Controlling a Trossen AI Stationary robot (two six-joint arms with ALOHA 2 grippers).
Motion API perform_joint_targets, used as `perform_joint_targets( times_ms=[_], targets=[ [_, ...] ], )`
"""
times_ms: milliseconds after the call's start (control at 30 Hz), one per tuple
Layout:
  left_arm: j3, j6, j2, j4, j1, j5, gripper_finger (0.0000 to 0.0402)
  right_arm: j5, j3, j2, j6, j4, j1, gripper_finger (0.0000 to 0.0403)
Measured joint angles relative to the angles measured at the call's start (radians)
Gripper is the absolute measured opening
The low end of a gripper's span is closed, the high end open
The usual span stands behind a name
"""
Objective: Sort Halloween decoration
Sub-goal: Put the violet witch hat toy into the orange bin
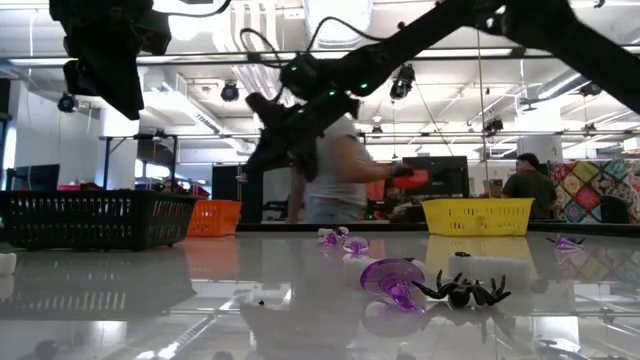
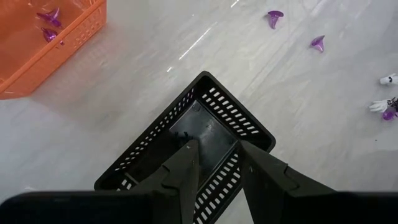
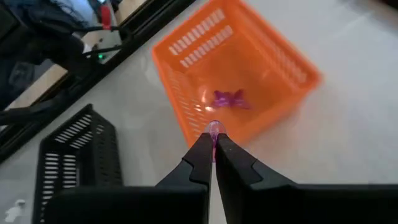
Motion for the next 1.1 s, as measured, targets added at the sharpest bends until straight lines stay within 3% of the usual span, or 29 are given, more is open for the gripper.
perform_joint_targets(
  times_ms=[233,533,833,1100],
  targets=[
    [0.0,0.0,0.0,0.0,0.0,0.0,0.0096,-0.01,0.232,0.137,-0.052,-0.175,0.003,0.0009],
    [0.0,0.0,0.0,0.0,0.0,0.0,0.0096,-0.063,0.401,0.248,-0.05,-0.213,0.003,0.0009],
    [0.0,-0.016,0.0,0.008,0.0,0.0,0.0096,-0.089,0.42,0.27,-0.076,-0.212,0.003,0.0013],
    [0.0,-0.018,0.0,0.017,0.0,0.0,0.0096,-0.083,0.423,0.27,-0.108,-0.174,0.003,0.0061]
  ],
)
